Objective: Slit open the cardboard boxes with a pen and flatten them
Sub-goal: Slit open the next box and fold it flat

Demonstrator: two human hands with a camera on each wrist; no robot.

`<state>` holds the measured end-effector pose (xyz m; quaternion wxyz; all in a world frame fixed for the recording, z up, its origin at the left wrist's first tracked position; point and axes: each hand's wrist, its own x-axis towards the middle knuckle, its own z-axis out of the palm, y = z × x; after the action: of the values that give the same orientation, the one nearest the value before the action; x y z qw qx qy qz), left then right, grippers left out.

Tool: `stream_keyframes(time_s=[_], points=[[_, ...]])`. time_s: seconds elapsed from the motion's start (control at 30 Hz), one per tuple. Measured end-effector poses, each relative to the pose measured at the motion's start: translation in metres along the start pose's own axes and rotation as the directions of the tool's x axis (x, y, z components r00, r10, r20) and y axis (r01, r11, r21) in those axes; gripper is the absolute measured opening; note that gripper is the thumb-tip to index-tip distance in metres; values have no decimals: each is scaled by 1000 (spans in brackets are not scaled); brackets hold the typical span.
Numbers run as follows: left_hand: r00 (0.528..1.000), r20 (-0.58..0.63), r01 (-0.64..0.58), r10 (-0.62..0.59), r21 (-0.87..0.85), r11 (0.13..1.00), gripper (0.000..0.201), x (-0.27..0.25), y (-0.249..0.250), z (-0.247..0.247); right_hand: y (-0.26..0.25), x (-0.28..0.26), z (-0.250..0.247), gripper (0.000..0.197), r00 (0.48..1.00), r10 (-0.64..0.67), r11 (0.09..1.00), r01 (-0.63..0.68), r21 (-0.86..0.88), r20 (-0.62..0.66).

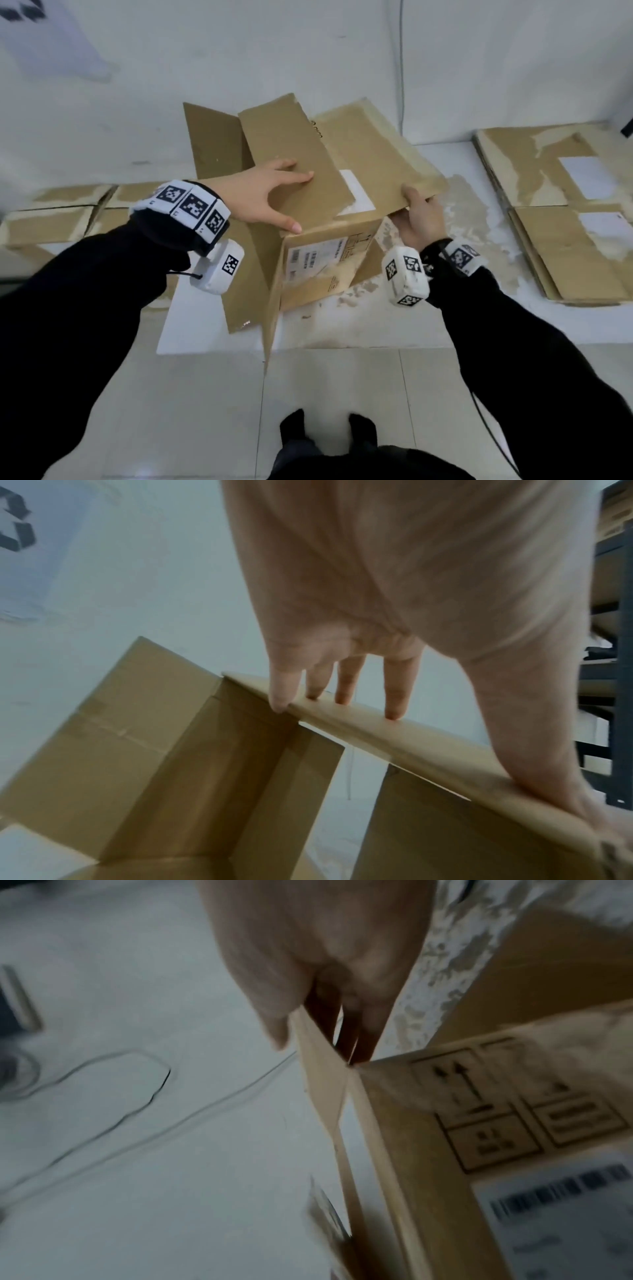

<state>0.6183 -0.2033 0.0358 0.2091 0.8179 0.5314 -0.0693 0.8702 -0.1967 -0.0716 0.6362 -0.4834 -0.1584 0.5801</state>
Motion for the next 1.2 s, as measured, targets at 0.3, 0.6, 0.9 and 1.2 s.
stream_keyframes(time_s=[0.3, 0.6, 0.9, 1.2], points=[[981, -29, 192, -190, 110, 975, 86, -29, -10, 5, 15, -61, 35, 24, 759, -434, 527, 651, -546, 486], [804, -573, 219, -160, 35, 975, 68, -43, 42, 21, 28, -51, 48, 56, 600, -232, 10, 789, -615, 766], [858, -453, 389, -244, 260, 884, 56, 14, 77, 51, 3, -14, 5, 39, 596, -101, -124, 787, -604, 797], [814, -468, 463, -344, 164, 871, 103, 30, 80, 90, -33, -85, -41, 38, 579, 270, -117, 813, -571, 769]])
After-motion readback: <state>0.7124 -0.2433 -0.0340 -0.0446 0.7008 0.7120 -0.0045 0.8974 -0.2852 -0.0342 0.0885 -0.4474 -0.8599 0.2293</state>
